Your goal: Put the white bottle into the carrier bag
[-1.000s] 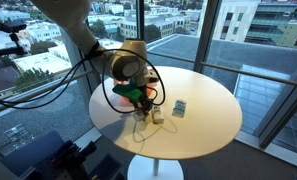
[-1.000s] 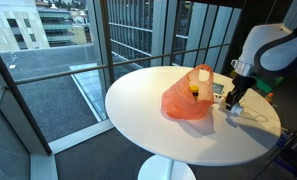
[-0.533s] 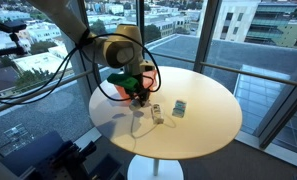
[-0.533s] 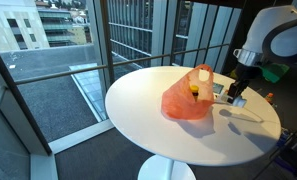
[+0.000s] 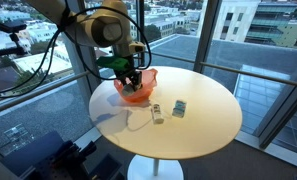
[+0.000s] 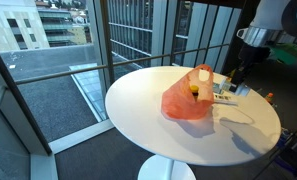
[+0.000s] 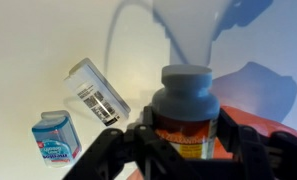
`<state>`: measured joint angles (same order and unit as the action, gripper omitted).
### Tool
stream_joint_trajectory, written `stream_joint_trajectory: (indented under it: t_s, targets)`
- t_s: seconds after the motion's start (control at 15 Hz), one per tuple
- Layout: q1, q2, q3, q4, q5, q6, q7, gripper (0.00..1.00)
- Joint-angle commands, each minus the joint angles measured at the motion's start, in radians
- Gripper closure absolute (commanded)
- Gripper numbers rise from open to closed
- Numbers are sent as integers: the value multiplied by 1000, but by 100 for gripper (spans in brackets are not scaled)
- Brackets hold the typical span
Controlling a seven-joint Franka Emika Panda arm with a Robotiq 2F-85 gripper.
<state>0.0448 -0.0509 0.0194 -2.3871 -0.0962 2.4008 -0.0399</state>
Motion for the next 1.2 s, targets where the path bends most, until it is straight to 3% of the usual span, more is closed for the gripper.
stream_joint_trajectory:
  t_s: [0.0,0.47,1.13]
  targets:
    - [16,-29,32,26,-9,-46,22,63]
    - [48,52,74,104,-11,-46,23,63]
    - [74,269,80,302,-11,-87,29,63]
